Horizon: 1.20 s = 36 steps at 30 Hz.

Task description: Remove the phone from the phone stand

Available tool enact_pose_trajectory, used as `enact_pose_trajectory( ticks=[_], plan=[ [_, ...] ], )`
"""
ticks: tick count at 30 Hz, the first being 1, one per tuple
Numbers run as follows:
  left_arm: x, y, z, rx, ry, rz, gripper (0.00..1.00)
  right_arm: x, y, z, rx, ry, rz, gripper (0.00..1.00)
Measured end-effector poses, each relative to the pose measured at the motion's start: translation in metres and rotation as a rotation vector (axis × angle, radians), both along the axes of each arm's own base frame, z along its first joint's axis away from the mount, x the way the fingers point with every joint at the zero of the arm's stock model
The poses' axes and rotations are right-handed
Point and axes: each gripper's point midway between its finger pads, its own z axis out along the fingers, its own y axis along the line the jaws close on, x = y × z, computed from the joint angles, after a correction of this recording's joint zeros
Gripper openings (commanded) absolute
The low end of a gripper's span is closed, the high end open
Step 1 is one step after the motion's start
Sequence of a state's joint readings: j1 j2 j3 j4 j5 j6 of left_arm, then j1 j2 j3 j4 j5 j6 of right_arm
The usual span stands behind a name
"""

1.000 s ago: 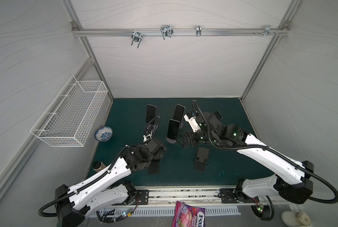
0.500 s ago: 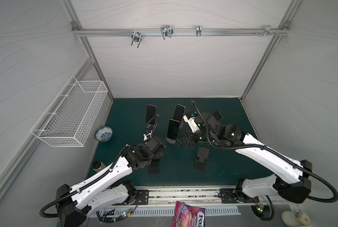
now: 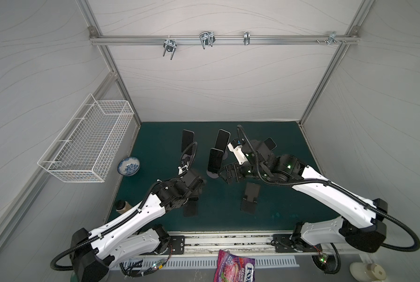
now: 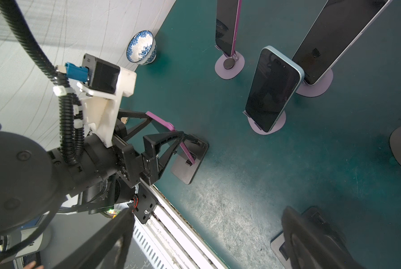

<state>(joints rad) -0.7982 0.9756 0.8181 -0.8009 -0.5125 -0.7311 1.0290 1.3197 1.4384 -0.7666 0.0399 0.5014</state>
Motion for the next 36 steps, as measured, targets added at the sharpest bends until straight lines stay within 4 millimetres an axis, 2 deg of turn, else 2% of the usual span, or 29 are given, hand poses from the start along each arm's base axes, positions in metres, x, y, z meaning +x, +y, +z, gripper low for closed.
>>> enact_pose_trajectory(
  ticks=[12, 36],
  plan=[
    [0.001, 0.001, -0.006, 0.010, 0.011, 0.000, 0.86, 0.006, -0.006, -0.012, -0.016, 0.027, -0.015, 0.99],
    [0.003, -0.001, -0.009, 0.014, 0.016, -0.009, 0.81, 0.009, -0.013, -0.018, -0.018, 0.042, -0.027, 0.99]
  ],
)
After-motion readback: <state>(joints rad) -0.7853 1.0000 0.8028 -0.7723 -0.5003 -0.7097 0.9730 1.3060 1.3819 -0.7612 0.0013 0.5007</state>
